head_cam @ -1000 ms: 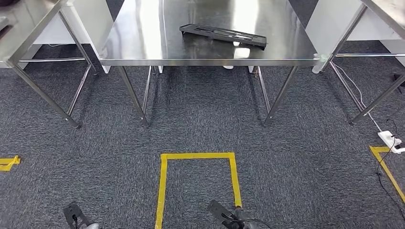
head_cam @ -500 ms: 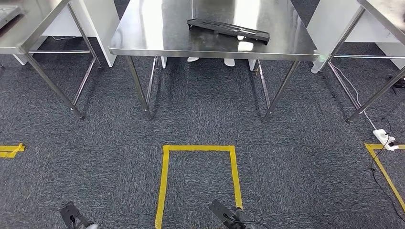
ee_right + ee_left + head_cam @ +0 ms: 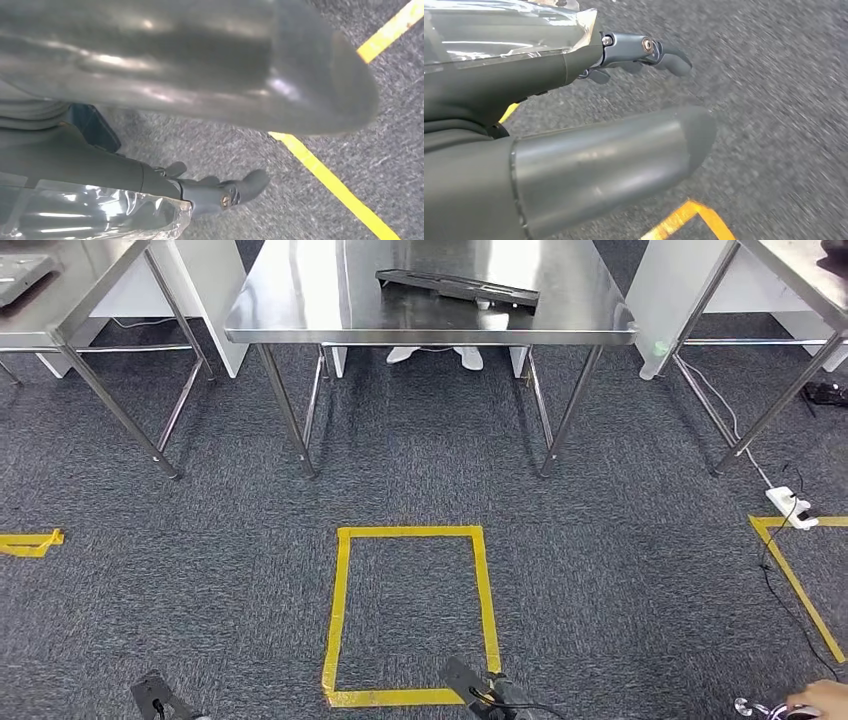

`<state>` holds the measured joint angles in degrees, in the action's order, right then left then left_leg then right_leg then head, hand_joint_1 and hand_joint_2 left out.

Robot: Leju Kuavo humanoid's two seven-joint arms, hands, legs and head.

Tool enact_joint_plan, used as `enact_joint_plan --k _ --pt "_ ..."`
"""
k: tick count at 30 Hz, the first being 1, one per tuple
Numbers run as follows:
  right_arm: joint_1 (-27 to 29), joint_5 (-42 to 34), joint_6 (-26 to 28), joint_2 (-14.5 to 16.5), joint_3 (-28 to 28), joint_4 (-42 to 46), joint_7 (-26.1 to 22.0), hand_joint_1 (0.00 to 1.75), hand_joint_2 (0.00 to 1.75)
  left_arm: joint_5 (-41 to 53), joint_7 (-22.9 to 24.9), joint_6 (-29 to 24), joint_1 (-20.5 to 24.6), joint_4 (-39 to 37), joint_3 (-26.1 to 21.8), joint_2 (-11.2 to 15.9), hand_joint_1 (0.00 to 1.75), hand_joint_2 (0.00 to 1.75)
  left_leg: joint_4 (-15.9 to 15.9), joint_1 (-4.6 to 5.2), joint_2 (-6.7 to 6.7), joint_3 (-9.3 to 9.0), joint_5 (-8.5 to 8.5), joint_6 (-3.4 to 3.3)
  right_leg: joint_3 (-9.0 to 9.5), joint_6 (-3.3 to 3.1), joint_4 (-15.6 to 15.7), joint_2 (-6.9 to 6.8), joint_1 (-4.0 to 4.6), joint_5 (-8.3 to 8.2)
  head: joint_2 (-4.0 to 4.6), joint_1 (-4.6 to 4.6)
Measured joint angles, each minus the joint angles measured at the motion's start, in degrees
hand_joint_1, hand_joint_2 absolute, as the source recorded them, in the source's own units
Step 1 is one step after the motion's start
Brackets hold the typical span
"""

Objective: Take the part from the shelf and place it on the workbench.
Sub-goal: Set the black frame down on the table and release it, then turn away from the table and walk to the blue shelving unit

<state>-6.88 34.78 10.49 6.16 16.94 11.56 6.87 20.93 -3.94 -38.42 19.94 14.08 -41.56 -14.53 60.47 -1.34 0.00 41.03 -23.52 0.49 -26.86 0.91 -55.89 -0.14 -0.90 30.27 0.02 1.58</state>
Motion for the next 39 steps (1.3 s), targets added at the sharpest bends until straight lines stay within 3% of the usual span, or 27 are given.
enact_joint_plan --k 2,3,4,5,7,9,10,11,13,14,16,18,19,21,22,23,24,26,28,29,31,33,34,35,36,39 --pt "-0.02 0.13 -0.09 0.11 -0.06 0.01 0.19 0.0 0.0 -0.92 -0.35 -0.07 0.13 0.0 -0.08 0.0 0.0 0.0 7.01 -0.1 -0.07 1.3 -6.61 0.31 -1.54 -0.89 -0.12 -0.18 0.13 -1.59 0.0 -0.08" --pt "-0.02 0.21 0.0 0.15 -0.07 0.01 0.63 0.0 0.0 -1.22 -0.51 -0.07 0.22 0.0 -0.11 0.0 0.0 0.0 10.78 -0.11 -0.11 1.68 -8.32 0.42 -2.43 -0.98 -0.24 -0.23 0.29 -2.35 0.0 -0.1" --pt "-0.01 0.27 0.19 0.16 -0.09 0.01 1.27 0.0 0.0 -1.22 -0.53 -0.08 0.3 0.0 -0.11 0.0 0.0 0.0 13.71 -0.12 -0.13 1.6 -8.74 0.51 -3.49 -0.97 -0.42 -0.27 0.42 -3.11 -0.01 -0.1" --pt "-0.01 0.36 0.45 0.14 -0.14 0.01 1.95 0.0 0.0 -0.86 -0.41 -0.13 0.35 0.0 -0.01 0.01 0.0 0.0 14.89 -0.14 -0.13 0.77 -7.82 0.53 -4.56 -0.87 -0.7 -0.3 0.5 -3.75 -0.01 -0.1" --pt "-0.05 0.58 1.07 0.04 -0.23 0.01 2.91 0.0 0.0 -0.03 -0.23 -0.33 0.47 0.02 0.37 0.02 0.0 0.0 11.02 -0.24 -0.13 -3.9 -5.19 0.45 -6.55 -0.45 -1.53 -0.3 0.52 -4.71 -0.01 -0.11" --pt "-0.14 0.68 1.51 -0.08 -0.36 0.01 3.2 0.0 0.0 -0.21 -0.61 -0.59 0.67 0.05 0.65 -0.02 0.0 0.0 3.07 -0.15 -0.23 -10.0 -5.93 0.25 -8.06 0.16 -2.53 -0.28 0.74 -5.43 0.0 -0.04" --pt "-0.22 0.65 1.64 -0.13 -0.46 0.01 3.2 0.0 0.0 -0.56 -0.89 -0.75 0.7 0.07 0.67 -0.09 0.0 0.0 0.23 0.01 -0.29 -11.78 -6.86 0.02 -8.51 0.58 -2.84 -0.28 0.82 -5.84 0.0 0.04" --pt "-0.3 0.53 1.68 -0.14 -0.6 0.01 3.07 0.0 0.0 -0.92 -1.09 -0.94 0.64 0.07 0.67 -0.15 0.0 0.0 -1.26 0.32 -0.34 -12.4 -7.49 -0.33 -8.85 1.02 -2.95 -0.31 0.83 -6.31 -0.01 0.13" --pt "-0.34 0.22 1.5 -0.1 -0.91 -0.01 2.49 0.0 0.0 -1.47 -1.16 -1.3 0.36 0.05 0.65 -0.34 0.0 0.0 -1.71 0.64 -0.15 -11.57 -6.69 -1.44 -9.45 1.89 -2.91 -0.27 0.63 -7.08 -0.01 0.21" --pt "-0.3 0.18 1.21 -0.06 -1.05 -0.03 2.08 0.0 0.0 -1.63 -1.11 -1.44 0.28 0.04 0.63 -0.42 0.0 0.0 -1.88 0.69 -0.07 -10.94 -5.97 -2.04 -9.98 2.02 -3.44 -0.21 0.55 -6.38 -0.01 0.21" --pt "-0.35 0.69 0.59 0.07 -1.2 -0.06 1.49 0.0 0.0 -1.57 -1.01 -1.61 0.23 0.04 0.61 -0.6 0.0 0.0 -2.27 0.54 0.04 -9.25 -4.33 -2.98 -11.68 1.64 -7.34 -0.08 0.45 -2.29 0.0 0.32" --pt "-0.52 1.46 0.31 0.19 -1.19 -0.06 1.34 0.0 0.0 -0.22 -0.55 -1.64 0.24 0.04 0.8 -0.7 0.0 0.0 -2.28 0.6 0.02 -7.32 -2.86 -3.28 -13.25 1.45 -14.11 0.0 0.38 1.94 0.0 0.4" --pt "-0.58 1.68 0.32 0.21 -1.19 -0.06 1.36 0.0 0.0 0.79 -0.21 -1.64 0.26 0.04 1.02 -0.72 0.0 0.0 -2.25 0.64 0.08 -6.35 -2.13 -3.24 -13.51 1.81 -17.1 0.01 0.33 2.44 0.0 0.39" --pt "-0.65 1.85 0.5 0.23 -1.2 -0.06 1.43 0.0 0.0 1.97 0.21 -1.64 0.34 0.05 1.46 -0.68 0.0 0.0 -2.2 0.67 -0.02 -4.53 -0.71 -3.0 -12.12 3.05 -18.8 0.08 0.26 0.26 0.0 0.39" --pt "-0.69 1.97 0.67 0.23 -1.21 -0.06 1.5 0.0 0.0 1.89 0.16 -1.64 0.39 0.06 1.55 -0.66 0.0 0.0 -2.17 0.68 -0.21 -3.73 -0.04 -2.79 -10.09 3.48 -16.87 0.3 0.23 -1.18 0.0 0.38" --pt "-0.78 2.14 0.86 0.21 -1.22 -0.05 1.6 0.0 0.0 1.64 0.08 -1.64 0.44 0.07 1.56 -0.66 0.0 0.0 -2.14 0.69 -0.44 -3.07 0.6 -2.53 -6.93 3.4 -13.0 0.94 0.23 -1.58 -0.01 0.38" --pt "-0.87 2.36 1.09 0.19 -1.22 -0.04 1.75 0.0 0.0 1.41 -0.01 -1.65 0.55 0.08 1.54 -0.68 0.0 0.0 -2.11 0.76 -0.7 -2.59 1.19 -2.21 -3.46 2.96 -8.18 1.62 0.33 -0.94 -0.01 0.35" --pt "-1.12 2.83 1.62 0.21 -1.23 -0.03 2.25 0.0 0.0 1.42 0.0 -1.66 0.9 0.1 1.56 -0.73 0.0 0.0 -2.18 0.87 -1.11 -2.08 2.41 -1.56 0.96 1.76 -1.23 2.48 0.67 1.4 -0.01 0.32" --pt "-1.13 3.06 2.16 0.32 -1.23 -0.04 2.97 0.0 0.0 1.73 0.16 -1.66 1.1 0.11 1.67 -0.78 0.0 0.0 -2.41 0.81 -1.69 -1.85 3.39 -0.89 1.16 0.92 0.11 1.84 0.62 1.69 0.0 0.32" --pt "-1.07 3.08 2.37 0.39 -1.25 -0.04 3.26 0.0 0.0 1.84 0.24 -1.67 1.07 0.11 1.72 -0.78 0.0 0.0 -2.09 0.7 -1.72 -1.57 2.99 -0.61 0.98 0.47 0.14 1.36 0.4 1.29 0.0 0.3" --pt "-0.97 3.08 2.58 0.5 -1.28 -0.04 3.55 0.0 0.0 1.92 0.33 -1.7 0.99 0.11 1.78 -0.79 0.0 0.0 1.31 0.49 -1.23 -0.18 -0.64 -0.11 0.51 -0.57 0.19 0.41 -0.04 0.42 0.0 0.19" --pt "-0.94 3.09 2.62 0.55 -1.29 -0.04 3.61 0.0 0.0 1.95 0.37 -1.71 0.95 0.11 1.88 -0.79 0.0 0.0 8.55 0.38 -0.62 2.15 -5.57 0.41 -0.13 -1.11 0.12 -0.54 0.14 -0.28 0.0 0.08" --pt "-0.89 3.08 2.62 0.57 -1.3 -0.04 3.62 0.0 0.0 1.96 0.37 -1.71 0.9 0.11 1.93 -0.79 0.0 0.0 11.8 0.29 -0.51 2.97 -6.76 0.66 -0.44 -1.09 0.07 -1.05 0.19 -0.56 0.0 0.07" --pt "-0.82 3.08 2.62 0.57 -1.31 -0.04 3.65 0.0 0.0 1.96 0.38 -1.71 0.83 0.11 1.96 -0.79 0.0 0.0 13.48 0.18 -0.36 3.02 -6.86 0.88 -0.77 -0.99 -0.01 -1.57 0.21 -0.76 0.0 0.06" --pt "-0.75 3.07 2.63 0.58 -1.31 -0.04 3.68 0.0 0.0 2.0 0.39 -1.71 0.78 0.11 1.98 -0.79 0.0 0.0 12.98 0.04 -0.15 1.96 -6.01 1.04 -1.02 -0.87 -0.12 -2.07 0.18 -0.88 0.0 0.06" --pt "-0.64 2.67 2.72 0.62 -1.39 -0.04 3.73 0.0 0.0 2.56 0.6 -1.72 0.86 0.15 2.04 -0.81 0.0 0.0 3.24 -0.14 2.12 -5.01 -2.8 1.09 -1.51 -0.37 -0.76 -3.5 0.28 -0.74 0.0 0.0"
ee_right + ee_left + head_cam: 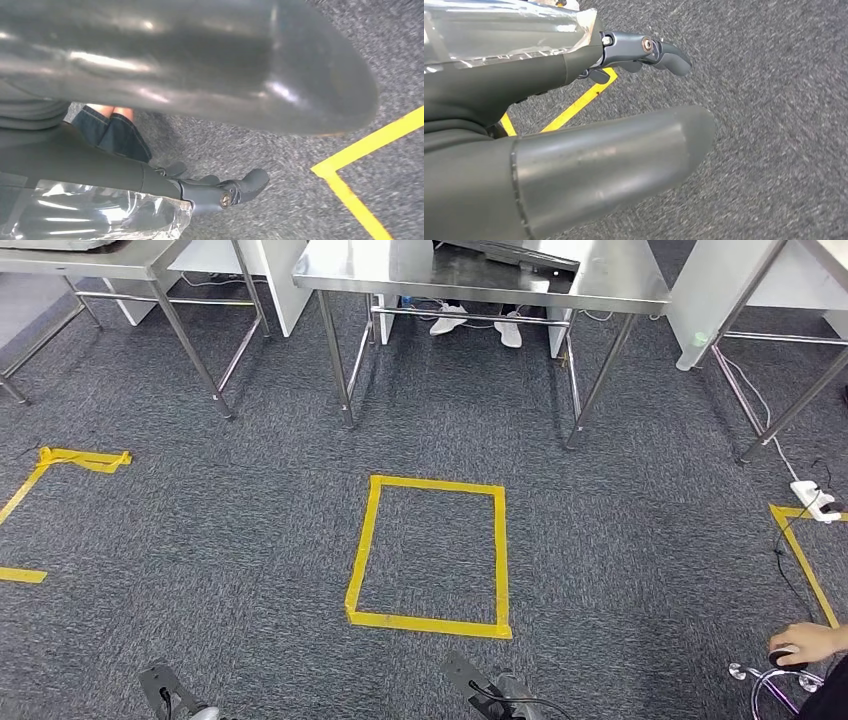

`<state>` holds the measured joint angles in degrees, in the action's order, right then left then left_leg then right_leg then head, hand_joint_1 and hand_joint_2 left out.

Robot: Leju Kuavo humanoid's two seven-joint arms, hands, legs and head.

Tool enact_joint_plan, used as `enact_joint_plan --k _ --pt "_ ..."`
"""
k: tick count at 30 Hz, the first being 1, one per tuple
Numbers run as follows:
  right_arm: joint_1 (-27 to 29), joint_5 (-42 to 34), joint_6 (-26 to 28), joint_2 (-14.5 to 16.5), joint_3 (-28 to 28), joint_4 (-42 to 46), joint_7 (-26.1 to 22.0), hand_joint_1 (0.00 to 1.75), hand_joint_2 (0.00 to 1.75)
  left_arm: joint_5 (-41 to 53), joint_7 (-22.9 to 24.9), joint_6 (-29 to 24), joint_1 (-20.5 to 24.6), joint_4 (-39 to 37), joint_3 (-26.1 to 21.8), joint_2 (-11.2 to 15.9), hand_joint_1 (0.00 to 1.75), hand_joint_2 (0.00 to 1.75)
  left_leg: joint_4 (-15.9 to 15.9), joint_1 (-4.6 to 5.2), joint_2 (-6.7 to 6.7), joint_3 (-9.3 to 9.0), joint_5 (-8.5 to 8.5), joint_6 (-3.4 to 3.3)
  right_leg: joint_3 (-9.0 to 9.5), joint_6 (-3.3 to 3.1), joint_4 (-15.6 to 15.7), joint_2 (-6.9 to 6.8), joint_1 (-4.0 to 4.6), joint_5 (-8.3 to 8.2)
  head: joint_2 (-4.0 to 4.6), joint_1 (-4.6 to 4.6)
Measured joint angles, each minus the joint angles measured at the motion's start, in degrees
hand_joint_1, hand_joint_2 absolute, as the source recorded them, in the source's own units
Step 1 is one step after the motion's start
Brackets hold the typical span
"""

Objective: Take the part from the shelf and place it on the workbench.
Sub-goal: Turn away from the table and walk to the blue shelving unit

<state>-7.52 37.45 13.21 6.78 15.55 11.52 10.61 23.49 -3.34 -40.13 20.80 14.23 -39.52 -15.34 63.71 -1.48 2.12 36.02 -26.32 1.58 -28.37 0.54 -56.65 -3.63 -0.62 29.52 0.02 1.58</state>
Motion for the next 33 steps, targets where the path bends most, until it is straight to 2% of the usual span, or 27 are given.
enact_joint_plan --k 1,2,4,6,8,10,11,12,13,15,16,17,18,19,20,21,22,24,25,26,27,28,29,31,32,33 --pt "0.03 -0.34 0.03 -0.01 -0.11 -0.01 -0.01 0.0 0.0 0.26 0.13 0.0 0.06 0.02 0.04 -0.02 0.0 0.0 -2.4 0.13 0.76 -1.45 0.31 -0.22 -0.15 0.25 -0.21 -0.43 0.23 0.13 0.0 0.05" --pt "0.06 -0.7 -0.01 -0.04 -0.27 -0.01 -0.09 0.0 0.0 0.45 0.27 0.0 0.13 0.02 0.08 -0.03 0.0 0.0 -3.52 0.34 1.09 -1.95 0.09 -0.63 -0.26 0.53 -0.38 -0.86 0.47 0.2 0.0 0.09" --pt "0.11 -1.45 -0.33 -0.08 -0.77 -0.02 -0.39 0.0 0.0 0.86 0.56 -0.02 0.19 0.02 0.25 -0.04 0.0 0.0 -4.1 0.61 0.28 -1.61 0.09 -1.75 -0.4 1.13 -0.52 -1.58 0.61 0.17 -0.01 0.23" --pt "0.2 -1.85 -0.72 -0.14 -1.26 -0.02 -0.74 0.0 0.0 1.13 0.73 -0.05 0.31 0.02 0.47 -0.08 0.0 0.0 -4.58 0.57 -0.77 -1.24 0.5 -2.83 -1.34 1.54 -2.02 -0.37 0.36 1.15 -0.01 0.27" --pt "0.41 -1.94 -0.98 -0.24 -1.56 -0.04 -0.97 0.0 0.0 1.21 0.78 -0.09 0.53 0.02 0.61 -0.2 0.0 0.0 -4.8 0.5 -1.78 -0.83 0.98 -3.62 -4.14 1.29 -7.8 2.0 0.17 4.06 0.0 0.36" --pt "0.66 -1.98 -1.17 -0.32 -1.7 -0.09 -1.1 0.0 0.0 1.21 0.8 -0.1 0.64 0.02 0.64 -0.31 0.0 0.0 -4.78 0.63 -2.91 -0.28 1.35 -4.09 -7.63 1.06 -15.19 3.03 0.13 6.77 -0.01 0.4" --pt "0.78 -2.01 -1.21 -0.37 -1.73 -0.13 -1.16 0.0 0.0 1.21 0.81 -0.09 0.62 0.01 0.66 -0.33 0.0 0.0 -4.77 0.69 -3.53 -0.07 1.52 -4.19 -8.5 1.19 -16.96 3.18 0.12 7.08 -0.01 0.4" --pt "0.85 -2.03 -1.24 -0.4 -1.76 -0.15 -1.2 0.0 0.0 1.22 0.84 -0.09 0.61 0.01 0.68 -0.33 0.0 0.0 -4.76 0.73 -4.17 0.08 1.7 -4.2 -8.27 1.48 -16.47 3.31 0.11 6.48 -0.01 0.4" --pt "0.89 -2.04 -1.26 -0.44 -1.81 -0.17 -1.26 0.0 0.0 1.23 0.9 -0.08 0.61 0.0 0.74 -0.33 0.0 0.0 -4.75 0.74 -4.84 0.16 1.88 -4.12 -6.97 1.83 -13.83 3.56 0.11 5.13 -0.01 0.4" --pt "0.86 -2.01 -1.3 -0.58 -1.97 -0.18 -1.39 0.0 0.0 1.26 1.08 -0.03 0.68 0.0 0.96 -0.37 0.0 0.0 -4.68 0.84 -6.1 0.31 2.26 -3.76 -3.03 2.17 -5.73 5.37 0.1 2.04 0.0 0.41" --pt "0.84 -1.96 -1.33 -0.65 -2.03 -0.19 -1.46 0.0 0.0 1.28 1.2 -0.01 0.75 -0.01 1.1 -0.42 0.0 0.0 -4.66 0.91 -6.63 0.44 2.47 -3.48 -1.71 2.05 -2.81 6.22 0.12 1.09 0.0 0.4" --pt "0.85 -1.88 -1.36 -0.69 -2.07 -0.19 -1.5 0.0 0.0 1.29 1.34 0.01 0.81 -0.02 1.24 -0.45 0.0 0.0 -4.68 0.96 -7.08 0.59 2.69 -3.15 -1.06 1.81 -1.22 6.84 0.21 0.65 0.0 0.39" --pt "0.86 -1.75 -1.39 -0.73 -2.09 -0.2 -1.52 0.0 0.0 1.28 1.53 0.03 0.85 -0.04 1.33 -0.48 0.0 0.0 -4.77 0.99 -7.51 0.74 2.95 -2.75 -0.91 1.51 -0.79 6.93 0.35 0.53 0.0 0.38" --pt "0.85 -1.62 -1.44 -0.72 -2.1 -0.2 -1.53 0.0 0.0 1.26 1.94 0.14 0.86 -0.07 1.39 -0.45 0.0 0.0 -4.95 0.94 -7.95 0.86 3.24 -2.33 -0.88 1.2 -0.76 6.41 0.38 0.26 -0.01 0.37" --pt "0.79 -1.47 -1.55 -0.71 -2.13 -0.2 -1.51 0.0 0.0 1.21 2.62 0.39 0.86 -0.1 1.42 -0.39 0.0 0.0 -4.9 0.88 -7.82 1.06 3.26 -2.0 -0.78 0.88 -0.63 5.92 0.2 -0.05 -0.01 0.36" --pt "0.71 -1.27 -1.69 -0.7 -2.17 -0.2 -1.49 0.0 0.0 1.18 3.75 0.9 0.87 -0.15 1.43 -0.33 0.0 0.0 -4.23 0.88 -7.0 1.46 2.71 -1.7 -0.7 0.49 -0.45 5.42 0.0 -0.39 -0.01 0.28" --pt "0.68 -1.08 -1.91 -0.67 -2.21 -0.2 -1.44 0.0 0.0 1.22 5.28 1.7 0.91 -0.21 1.45 -0.26 0.0 0.0 -2.43 0.88 -5.8 2.31 1.39 -1.44 -0.71 0.09 -0.27 4.8 -0.2 -0.69 -0.01 0.18" --pt "0.77 -0.69 -2.29 -0.64 -2.25 -0.2 -1.33 0.0 0.0 1.57 8.48 3.47 0.94 -0.38 1.63 -0.21 0.0 0.0 4.08 0.84 -3.34 5.08 -2.61 -1.0 -0.88 -0.39 -0.21 3.44 -0.14 -0.89 0.0 0.01" --pt "0.83 -0.56 -2.4 -0.65 -2.26 -0.2 -1.27 0.0 0.0 1.95 9.74 4.19 0.88 -0.5 1.83 -0.17 0.0 0.0 7.68 0.76 -2.87 6.57 -4.27 -0.76 -0.97 -0.48 -0.22 2.65 -0.04 -0.91 0.0 -0.01" --pt "0.84 -0.47 -2.44 -0.67 -2.27 -0.2 -1.23 0.0 0.0 2.46 10.67 4.64 0.75 -0.6 2.09 -0.13 0.0 0.0 9.96 0.7 -2.62 7.41 -5.01 -0.58 -1.07 -0.48 -0.23 1.89 0.02 -0.91 -0.01 0.0" --pt "0.83 -0.37 -2.44 -0.68 -2.28 -0.2 -1.2 0.0 0.0 3.03 11.36 4.94 0.62 -0.68 2.43 -0.05 0.0 0.0 10.48 0.63 -2.41 7.35 -4.83 -0.45 -1.13 -0.48 -0.25 1.15 0.05 -0.9 -0.01 -0.02" --pt "0.8 -0.2 -2.44 -0.66 -2.28 -0.2 -1.19 0.0 0.0 3.59 11.9 5.2 0.52 -0.72 2.84 0.08 0.0 0.0 8.78 0.53 -2.1 6.16 -3.7 -0.39 -1.13 -0.47 -0.26 0.49 0.05 -0.89 -0.01 -0.02" --pt "0.75 0.01 -2.44 -0.63 -2.28 -0.2 -1.2 0.0 0.0 4.05 12.31 5.38 0.5 -0.72 3.26 0.24 0.0 0.0 5.43 0.45 -1.44 4.11 -2.07 -0.41 -1.1 -0.4 -0.3 -0.08 0.04 -0.84 -0.01 -0.02" --pt "0.64 0.48 -2.45 -0.6 -2.28 -0.2 -1.25 0.0 0.0 4.69 12.88 5.7 0.67 -0.72 4.09 0.56 0.0 0.0 -1.48 0.6 0.68 0.23 0.13 -0.74 -1.16 -0.03 -0.5 -1.11 0.44 -0.6 0.0 0.0" --pt "0.6 0.65 -2.46 -0.6 -2.27 -0.2 -1.28 0.0 0.0 4.95 13.11 5.78 0.75 -0.72 4.47 0.68 0.0 0.0 -3.47 0.78 1.36 -0.71 0.54 -1.11 -1.23 0.22 -0.59 -1.62 0.71 -0.49 0.0 0.06" --pt "0.56 0.82 -2.46 -0.61 -2.27 -0.2 -1.32 0.0 0.0 5.16 13.29 5.81 0.77 -0.72 4.81 0.77 0.0 0.0 -4.27 1.04 1.47 -0.9 0.52 -1.55 -1.3 0.47 -0.63 -2.15 0.96 -0.42 0.0 0.12"
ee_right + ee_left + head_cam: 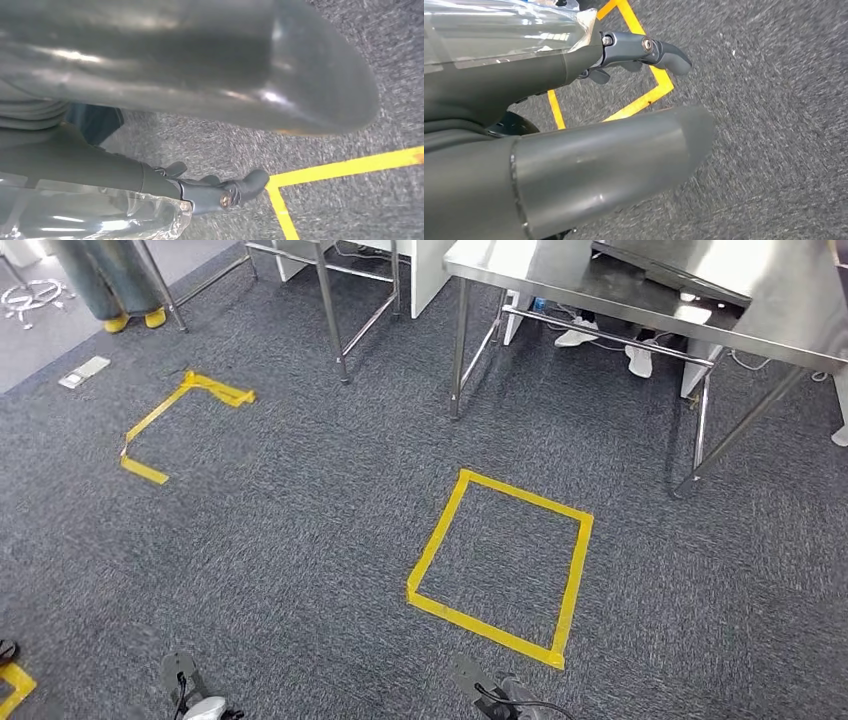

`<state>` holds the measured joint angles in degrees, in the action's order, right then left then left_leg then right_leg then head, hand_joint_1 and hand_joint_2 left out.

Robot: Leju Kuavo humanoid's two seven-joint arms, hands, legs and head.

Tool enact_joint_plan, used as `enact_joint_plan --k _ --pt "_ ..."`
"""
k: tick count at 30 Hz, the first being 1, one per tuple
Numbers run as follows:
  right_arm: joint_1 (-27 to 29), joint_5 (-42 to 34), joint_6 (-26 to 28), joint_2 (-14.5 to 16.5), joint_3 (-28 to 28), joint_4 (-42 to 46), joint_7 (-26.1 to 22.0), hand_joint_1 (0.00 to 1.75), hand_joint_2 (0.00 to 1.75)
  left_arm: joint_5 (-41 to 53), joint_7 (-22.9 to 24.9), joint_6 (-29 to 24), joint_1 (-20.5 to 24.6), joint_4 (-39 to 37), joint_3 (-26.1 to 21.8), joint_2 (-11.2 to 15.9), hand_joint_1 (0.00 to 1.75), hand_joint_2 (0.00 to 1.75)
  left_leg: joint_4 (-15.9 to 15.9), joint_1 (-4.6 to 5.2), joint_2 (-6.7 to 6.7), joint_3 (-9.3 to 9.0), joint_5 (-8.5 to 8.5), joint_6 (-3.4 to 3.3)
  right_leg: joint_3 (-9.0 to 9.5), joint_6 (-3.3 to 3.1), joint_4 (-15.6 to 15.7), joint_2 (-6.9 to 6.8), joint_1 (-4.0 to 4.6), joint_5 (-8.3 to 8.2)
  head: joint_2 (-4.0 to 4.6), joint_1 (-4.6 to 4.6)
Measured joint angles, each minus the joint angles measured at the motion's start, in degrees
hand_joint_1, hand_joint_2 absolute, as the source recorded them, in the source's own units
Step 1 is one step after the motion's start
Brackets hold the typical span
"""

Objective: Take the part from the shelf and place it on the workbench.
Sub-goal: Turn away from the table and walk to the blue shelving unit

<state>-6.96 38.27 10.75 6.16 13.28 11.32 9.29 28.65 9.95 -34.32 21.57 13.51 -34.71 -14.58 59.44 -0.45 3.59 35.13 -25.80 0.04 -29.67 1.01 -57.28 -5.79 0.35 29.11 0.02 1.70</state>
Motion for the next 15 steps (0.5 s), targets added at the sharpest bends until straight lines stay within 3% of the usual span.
enact_joint_plan --k 2,4,6,8,9,10,12,14,15 --pt "-0.13 0.41 0.0 0.05 0.03 0.01 -0.04 0.0 0.0 0.27 0.21 -0.09 -0.14 0.01 0.56 0.19 0.0 0.0 -0.31 0.16 -1.19 0.33 0.31 -0.95 -0.14 0.47 -0.05 -0.76 0.02 0.15 0.0 0.09" --pt "-0.27 0.78 -0.01 0.11 0.08 0.02 -0.04 0.0 0.0 0.6 0.24 -0.28 -0.17 0.02 0.99 0.34 0.0 0.0 -0.62 0.01 -2.36 0.46 0.71 -1.77 -1.01 0.73 -1.8 1.1 -0.29 1.39 0.0 0.11" --pt "-0.23 1.11 -0.13 0.09 0.14 0.0 -0.02 0.0 0.0 0.93 0.24 -0.4 -0.1 0.02 1.46 0.35 0.0 0.0 -0.76 -0.11 -3.58 0.63 1.01 -2.41 -3.79 0.48 -8.0 4.15 -0.6 4.36 0.0 0.16" --pt "-0.08 1.49 -0.41 0.07 0.25 -0.02 0.02 0.0 0.0 1.0 0.24 -0.45 -0.17 0.02 1.82 0.35 0.0 0.0 -0.75 -0.1 -4.99 0.84 1.19 -2.74 -7.36 0.38 -15.54 5.3 -0.7 6.94 -0.01 0.17" --pt "-0.02 1.62 -0.54 0.06 0.3 -0.02 0.02 0.0 0.0 1.0 0.24 -0.48 -0.25 0.02 1.91 0.38 0.0 0.0 -0.74 -0.09 -5.7 0.9 1.27 -2.77 -8.23 0.62 -17.17 5.44 -0.73 7.16 -0.01 0.17" --pt "0.0 1.67 -0.62 0.03 0.33 -0.02 0.02 0.0 0.0 1.01 0.24 -0.51 -0.31 0.02 1.99 0.41 0.0 0.0 -0.73 -0.09 -6.43 0.93 1.36 -2.74 -7.97 1.05 -16.43 5.58 -0.81 6.43 -0.01 0.16" --pt "-0.02 1.71 -0.67 -0.04 0.38 -0.02 0.02 0.0 0.0 1.01 0.24 -0.58 -0.36 0.02 2.23 0.44 0.0 0.0 -0.7 -0.15 -7.88 0.94 1.57 -2.45 -4.7 1.99 -9.32 6.72 -1.15 3.24 0.0 0.17" --pt "-0.04 1.72 -0.7 -0.08 0.5 -0.02 0.01 0.0 0.0 1.01 0.24 -0.61 -0.33 0.02 2.41 0.44 0.0 0.0 -0.57 0.03 -9.13 1.15 1.84 -1.9 -1.65 2.16 -2.52 8.68 -1.42 0.83 0.0 0.15" --pt "-0.03 1.73 -0.72 -0.08 0.57 -0.02 0.01 0.0 0.0 1.01 0.24 -0.64 -0.35 0.02 2.45 0.44 0.0 0.0 -0.62 0.1 -9.63 1.3 2.03 -1.54 -0.96 1.96 -1.06 9.26 -1.42 0.35 0.0 0.13"
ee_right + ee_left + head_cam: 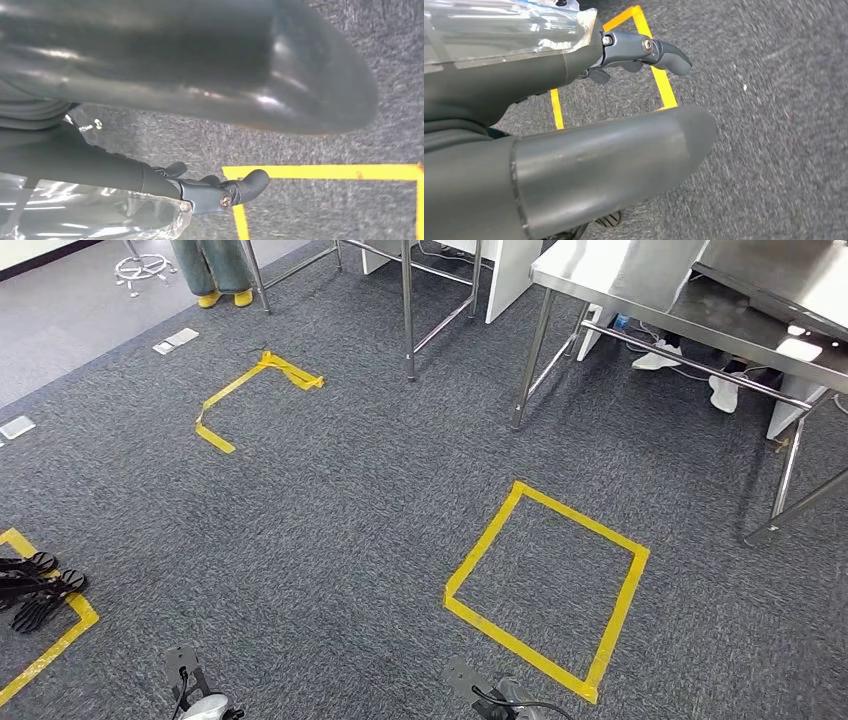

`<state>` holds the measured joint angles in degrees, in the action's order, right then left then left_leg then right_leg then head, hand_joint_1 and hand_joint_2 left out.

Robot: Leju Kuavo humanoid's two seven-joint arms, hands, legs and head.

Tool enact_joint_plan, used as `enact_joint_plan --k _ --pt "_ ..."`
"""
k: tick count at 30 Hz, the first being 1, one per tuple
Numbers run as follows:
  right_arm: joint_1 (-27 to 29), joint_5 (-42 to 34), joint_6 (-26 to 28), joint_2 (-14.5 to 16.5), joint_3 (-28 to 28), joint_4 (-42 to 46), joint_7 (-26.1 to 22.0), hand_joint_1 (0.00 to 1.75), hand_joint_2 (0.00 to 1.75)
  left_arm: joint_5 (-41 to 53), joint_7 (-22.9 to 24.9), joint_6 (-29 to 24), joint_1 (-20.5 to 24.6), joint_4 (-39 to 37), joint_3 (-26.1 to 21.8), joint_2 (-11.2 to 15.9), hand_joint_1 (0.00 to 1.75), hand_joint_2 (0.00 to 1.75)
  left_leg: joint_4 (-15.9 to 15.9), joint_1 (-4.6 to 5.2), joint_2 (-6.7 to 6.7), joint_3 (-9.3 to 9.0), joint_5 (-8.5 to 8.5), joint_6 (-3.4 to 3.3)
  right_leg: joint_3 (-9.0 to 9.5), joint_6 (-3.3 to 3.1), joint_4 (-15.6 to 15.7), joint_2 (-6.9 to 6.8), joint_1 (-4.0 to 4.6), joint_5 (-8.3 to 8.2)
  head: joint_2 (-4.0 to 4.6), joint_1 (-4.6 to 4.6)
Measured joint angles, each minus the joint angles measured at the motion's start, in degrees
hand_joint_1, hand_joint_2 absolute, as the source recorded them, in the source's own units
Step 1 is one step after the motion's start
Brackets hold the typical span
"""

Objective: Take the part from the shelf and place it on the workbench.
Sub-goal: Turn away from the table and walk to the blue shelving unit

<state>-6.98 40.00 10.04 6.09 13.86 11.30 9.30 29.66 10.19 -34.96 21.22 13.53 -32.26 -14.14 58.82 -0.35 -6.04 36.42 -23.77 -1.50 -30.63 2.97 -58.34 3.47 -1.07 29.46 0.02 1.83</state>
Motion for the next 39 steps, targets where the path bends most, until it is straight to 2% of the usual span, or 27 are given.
enact_joint_plan --k 2,4,6,8,9,10,11,12,14,15,16,17,18,20,22,24,25,26,27,28,29,31,33,34,35,37,39 --pt "-0.02 0.02 -0.11 0.02 0.1 0.01 -0.02 0.0 0.0 0.04 0.03 -0.08 -0.14 -0.01 0.0 0.08 0.0 0.0 -0.33 -0.09 -0.9 0.26 0.51 0.82 0.17 -0.73 0.36 -0.63 0.13 -0.41 0.0 -0.04" --pt "-0.18 0.08 -0.53 0.07 0.13 0.02 -0.05 0.0 0.0 0.28 0.3 -0.16 -0.26 -0.02 0.03 0.19 0.0 0.0 0.73 -0.16 0.69 0.98 -0.27 1.41 0.25 -1.62 0.63 -1.73 -0.04 -0.92 0.0 -0.11" --pt "-0.18 0.11 -1.22 0.11 0.14 0.01 -0.04 0.0 0.0 0.77 0.75 -0.22 -0.21 -0.02 0.33 0.22 0.0 0.0 6.13 -0.17 3.95 3.39 -3.67 1.79 0.22 -2.38 0.81 -3.11 -0.05 -1.16 0.0 -0.23" --pt "-0.03 0.27 -1.7 0.09 0.15 -0.01 0.15 0.0 0.0 1.09 1.02 -0.27 -0.23 -0.02 0.74 0.22 0.0 0.0 13.54 -0.28 5.41 6.6 -7.18 2.13 0.05 -2.74 0.77 -4.64 0.28 -1.16 0.0 -0.29" --pt "0.02 0.43 -1.79 0.07 0.15 -0.01 0.28 0.0 0.0 1.11 1.06 -0.32 -0.29 -0.02 0.85 0.22 0.0 0.0 15.49 -0.32 5.64 7.34 -7.72 2.21 -0.03 -2.8 0.76 -5.4 0.38 -1.16 0.0 -0.29" --pt "0.02 0.6 -1.83 0.05 0.15 -0.01 0.39 0.0 0.0 1.11 1.07 -0.38 -0.33 -0.02 0.9 0.23 0.0 0.0 15.34 -0.34 5.86 6.99 -7.25 2.25 -0.07 -2.81 0.75 -6.12 0.43 -1.14 0.0 -0.3" --pt "0.01 0.74 -1.84 0.07 0.16 -0.01 0.46 0.0 0.0 1.11 1.07 -0.43 -0.34 -0.02 0.93 0.25 0.0 0.0 12.97 -0.36 6.22 5.47 -5.9 2.2 -0.06 -2.8 0.74 -6.8 0.45 -1.13 0.0 -0.3" --pt "-0.03 0.83 -1.84 0.08 0.16 -0.01 0.5 0.0 0.0 1.11 1.07 -0.48 -0.3 -0.01 0.98 0.28 0.0 0.0 9.13 -0.34 7.06 3.15 -4.22 2.08 0.01 -2.75 0.73 -7.4 0.49 -1.07 0.0 -0.3" --pt "-0.1 0.92 -1.85 0.08 0.17 -0.01 0.58 0.0 0.0 1.11 1.07 -0.52 -0.12 0.0 1.22 0.3 0.0 0.0 2.37 0.05 9.15 -0.62 -2.31 1.63 0.01 -2.48 0.63 -8.46 0.98 -0.88 0.0 -0.25" --pt "-0.13 0.94 -1.85 0.07 0.18 -0.01 0.61 0.0 0.0 1.11 1.07 -0.52 -0.07 0.0 1.34 0.28 0.0 0.0 0.78 0.27 9.74 -1.36 -2.11 1.28 -0.02 -2.31 0.6 -8.94 1.25 -0.78 0.0 -0.17" --pt "-0.17 0.95 -1.86 0.07 0.19 -0.01 0.67 0.0 0.0 1.08 1.07 -0.56 -0.07 0.0 1.43 0.27 0.0 0.0 0.33 0.53 9.64 -1.37 -2.23 0.9 -0.07 -2.13 0.61 -9.47 1.48 -0.75 0.0 -0.09" --pt "-0.24 0.95 -1.86 0.08 0.19 -0.01 0.72 0.0 0.0 1.01 1.04 -0.65 -0.12 0.0 1.45 0.28 0.0 0.0 0.2 0.58 8.95 -1.2 -2.07 0.41 -0.02 -1.91 0.65 -10.04 1.51 -0.71 0.0 -0.02" --pt "-0.28 0.93 -1.86 0.09 0.19 0.0 0.8 0.0 0.0 0.88 0.97 -0.77 -0.18 0.01 1.44 0.3 0.0 0.0 0.02 0.54 8.35 -1.16 -1.89 -0.01 -0.12 -1.67 0.53 -10.06 1.42 -0.53 0.0 0.01" --pt "-0.3 0.98 -1.85 0.08 0.19 -0.01 1.02 0.0 0.0 0.24 0.46 -1.05 -0.19 0.03 1.4 0.26 0.0 0.0 -0.33 0.29 7.1 -1.13 -1.45 -0.84 -1.15 -1.43 -1.88 -7.99 1.17 1.02 0.0 0.02" --pt "-0.14 1.04 -1.82 -0.02 0.2 -0.04 1.27 0.0 0.0 -1.11 -0.62 -1.17 -0.22 0.06 1.34 -0.07 0.0 0.0 -0.41 0.15 5.79 -0.98 -1.18 -1.38 -4.22 -1.71 -8.75 -4.98 0.94 4.16 -0.01 0.06" --pt "0.05 1.07 -1.82 -0.13 0.19 -0.09 1.41 0.0 0.0 -2.97 -1.95 -0.83 -0.52 0.07 1.14 -0.52 0.0 0.0 -0.4 0.18 4.29 -0.79 -1.04 -1.63 -7.46 -1.66 -15.56 -3.95 0.87 6.38 -0.01 0.08" --pt "0.11 1.08 -1.81 -0.19 0.19 -0.1 1.43 0.0 0.0 -4.04 -2.64 -0.53 -0.74 0.07 0.9 -0.74 0.0 0.0 -0.39 0.18 3.5 -0.75 -0.98 -1.64 -7.89 -1.33 -16.3 -3.8 0.82 6.25 -0.01 0.08" --pt "0.12 1.09 -1.79 -0.24 0.17 -0.11 1.44 0.0 0.0 -5.04 -3.28 -0.21 -0.95 0.07 0.55 -0.98 0.0 0.0 -0.37 0.16 2.75 -0.76 -0.93 -1.59 -7.17 -0.84 -14.62 -3.61 0.71 5.23 0.0 0.08" --pt "0.11 1.09 -1.77 -0.3 0.16 -0.11 1.45 0.0 0.0 -5.88 -3.82 0.06 -1.13 0.07 0.17 -1.26 0.0 0.0 -0.34 0.13 2.0 -0.79 -0.86 -1.5 -5.55 -0.31 -11.1 -3.17 0.53 3.63 0.0 0.08" --pt "0.11 1.09 -1.75 -0.34 0.16 -0.11 1.45 0.0 0.0 -6.49 -4.26 0.22 -1.24 0.07 -0.21 -1.55 0.0 0.0 -0.26 0.17 1.25 -0.74 -0.78 -1.31 -3.6 0.14 -6.74 -1.98 0.26 1.98 0.0 0.09" --pt "0.11 1.09 -1.74 -0.37 0.15 -0.11 1.45 0.0 0.0 -6.81 -4.54 0.31 -1.31 0.07 -0.52 -1.84 0.0 0.0 -0.14 0.25 0.55 -0.61 -0.71 -1.09 -1.94 0.3 -3.2 -0.89 0.06 0.71 0.0 0.06" --pt "0.18 1.09 -1.73 -0.38 0.15 -0.11 1.45 0.0 0.0 -7.15 -4.8 0.38 -1.44 0.07 -0.99 -2.21 0.0 0.0 -0.1 0.3 -0.61 -0.24 -0.39 -0.4 -0.37 0.05 0.13 0.39 0.02 -0.41 0.0 0.02" --pt "0.14 1.15 -1.76 -0.37 0.13 -0.11 1.41 0.0 0.0 -7.63 -4.95 0.24 -1.74 0.07 -1.4 -2.31 0.0 0.0 -0.3 0.07 -1.34 0.08 -0.06 0.33 -0.24 -0.64 0.31 -0.61 0.08 -0.83 0.0 -0.02" --pt "0.05 1.29 -1.82 -0.36 0.11 -0.11 1.38 0.0 0.0 -8.06 -5.11 0.07 -1.89 0.07 -1.65 -2.32 0.0 0.0 0.07 0.06 -0.56 0.36 -0.37 0.62 -0.19 -1.0 0.47 -1.13 0.01 -1.04 0.0 -0.04" --pt "-0.03 1.5 -1.92 -0.34 0.1 -0.11 1.34 0.0 0.0 -8.54 -5.37 -0.14 -1.96 0.07 -1.93 -2.36 0.0 0.0 1.32 0.08 0.82 1.0 -1.28 0.88 -0.16 -1.51 0.64 -1.75 -0.11 -1.2 0.0 -0.09" --pt "-0.03 1.94 -2.18 -0.35 0.11 -0.11 1.34 0.0 0.0 -9.42 -5.87 -0.54 -1.98 0.06 -2.47 -2.45 0.0 0.0 7.34 0.1 4.22 3.74 -4.81 1.34 -0.14 -2.35 0.79 -3.22 0.03 -1.27 -0.01 -0.19" --pt "0.07 2.16 -2.48 -0.42 0.11 -0.13 1.4 0.0 0.0 -9.92 -6.07 -0.87 -2.03 0.04 -2.88 -2.48 0.0 0.0 14.35 -0.19 5.39 6.93 -7.72 1.8 -0.21 -2.74 0.76 -4.91 0.33 -1.21 -0.01 -0.22"
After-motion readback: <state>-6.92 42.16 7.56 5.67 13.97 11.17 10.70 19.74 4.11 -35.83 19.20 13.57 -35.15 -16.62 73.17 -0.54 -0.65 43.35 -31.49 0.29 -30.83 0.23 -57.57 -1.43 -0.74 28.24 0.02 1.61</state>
